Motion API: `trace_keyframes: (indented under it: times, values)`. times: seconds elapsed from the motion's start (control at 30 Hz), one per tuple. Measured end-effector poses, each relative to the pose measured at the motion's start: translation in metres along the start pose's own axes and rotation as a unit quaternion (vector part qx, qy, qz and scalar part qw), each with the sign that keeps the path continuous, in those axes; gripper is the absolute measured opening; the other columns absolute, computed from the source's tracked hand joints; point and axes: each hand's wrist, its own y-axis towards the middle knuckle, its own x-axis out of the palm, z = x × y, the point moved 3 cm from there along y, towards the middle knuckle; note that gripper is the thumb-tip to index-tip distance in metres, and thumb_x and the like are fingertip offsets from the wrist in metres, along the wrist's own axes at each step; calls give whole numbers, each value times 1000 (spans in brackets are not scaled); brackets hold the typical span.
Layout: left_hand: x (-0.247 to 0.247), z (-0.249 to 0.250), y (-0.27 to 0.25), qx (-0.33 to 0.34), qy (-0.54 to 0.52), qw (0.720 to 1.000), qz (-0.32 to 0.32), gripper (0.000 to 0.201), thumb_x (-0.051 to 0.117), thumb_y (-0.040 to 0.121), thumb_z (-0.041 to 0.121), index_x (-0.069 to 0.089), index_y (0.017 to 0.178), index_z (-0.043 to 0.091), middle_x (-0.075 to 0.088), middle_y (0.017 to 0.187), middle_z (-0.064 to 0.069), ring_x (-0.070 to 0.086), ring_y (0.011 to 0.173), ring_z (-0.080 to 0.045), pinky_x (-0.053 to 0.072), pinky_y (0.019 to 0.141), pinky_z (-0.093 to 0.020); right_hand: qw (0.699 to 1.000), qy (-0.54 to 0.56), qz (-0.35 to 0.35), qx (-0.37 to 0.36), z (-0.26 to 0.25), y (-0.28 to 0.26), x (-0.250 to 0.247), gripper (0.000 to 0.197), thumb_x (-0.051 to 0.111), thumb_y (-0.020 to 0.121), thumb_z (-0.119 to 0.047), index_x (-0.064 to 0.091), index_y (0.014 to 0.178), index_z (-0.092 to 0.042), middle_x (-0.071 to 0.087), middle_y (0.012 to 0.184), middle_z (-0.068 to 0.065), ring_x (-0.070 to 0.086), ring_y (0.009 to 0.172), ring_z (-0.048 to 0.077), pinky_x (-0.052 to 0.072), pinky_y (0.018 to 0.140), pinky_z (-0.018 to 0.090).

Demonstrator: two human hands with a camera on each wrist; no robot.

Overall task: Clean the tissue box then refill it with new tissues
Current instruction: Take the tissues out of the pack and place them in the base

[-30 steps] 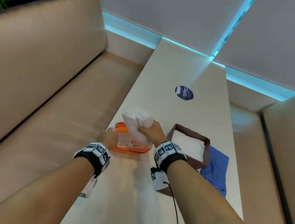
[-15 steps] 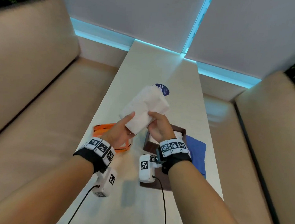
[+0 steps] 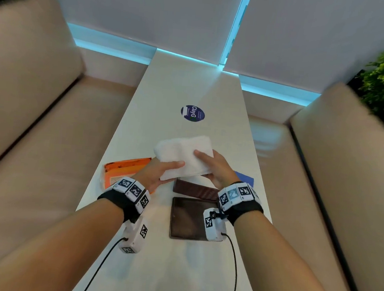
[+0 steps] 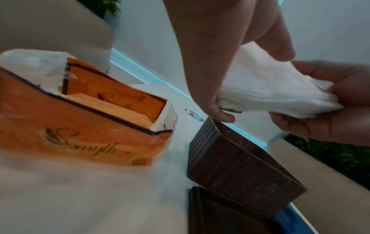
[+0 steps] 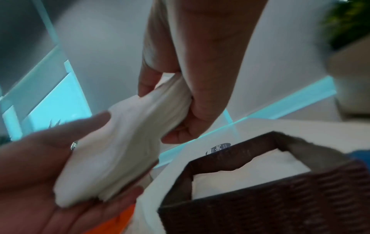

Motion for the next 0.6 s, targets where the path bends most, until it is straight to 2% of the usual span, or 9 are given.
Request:
trace_keyframes:
  times: [0.07,0.17,0.27,0.33,0.4,0.43,0.5,0.53,0.6]
  values:
    - [3,-2,5,13,-5,1000,4,39,66,81,4,58,117,17,66,116,-7,62,106,-21,57,80,-32,1000,-18,18,-10,0,-1,-5,44,64,87,-24,54,127,-7,65,119,10,62,106,27,55,86,38]
    - [8,-5,12,28,33,998,46,52,68,80,1,53,128,7,61,126,-15,59,115,-29,53,92,-41,994,-93,63,-14,2,2,-18,31,65,87,-23,58,114,-8,63,123,15,61,110,31,50,98,46]
    - [16,-7,21,42,117,990,59,54,73,79,11,52,129,5,61,127,-16,59,116,-29,48,100,-46,988,-137,74,3,6,2,-29,22,63,88,-18,58,108,-11,63,122,18,61,111,35,48,100,51]
    - [19,-8,30,33,127,989,68,63,75,77,22,47,131,7,59,129,-14,60,113,-26,54,90,-42,983,-142,117,0,5,1,-40,29,60,90,-15,55,116,-5,60,126,19,59,114,35,48,100,48]
    - [22,-9,38,21,121,989,85,58,66,85,14,40,136,7,55,131,-13,58,109,-25,55,76,-34,975,-155,160,1,6,-1,-50,39,56,93,-15,45,128,-1,54,131,17,55,118,33,47,100,43]
    - [26,-9,41,18,129,988,85,56,60,87,6,37,138,6,53,133,-13,56,108,-25,54,74,-34,973,-157,172,3,7,-1,-54,43,54,94,-16,40,133,-2,50,135,16,52,121,32,46,101,42]
    - [35,-10,43,29,198,977,78,51,52,87,-4,39,136,3,52,134,-17,54,107,-25,53,85,-41,970,-168,175,8,11,-2,-55,49,49,97,-17,30,140,-6,44,141,14,48,125,31,44,104,41]
    - [38,-11,46,40,241,966,88,47,49,88,-5,42,134,1,53,132,-19,54,107,-26,50,90,-40,969,-176,172,10,12,-2,-55,51,47,97,-17,26,143,-8,42,143,14,47,127,31,42,106,42]
    - [42,-14,47,51,309,942,123,43,47,90,-1,42,132,-1,54,131,-19,53,113,-30,44,90,-33,967,-192,168,12,17,-3,-55,56,46,97,-13,19,146,-14,40,146,17,45,129,33,40,109,45]
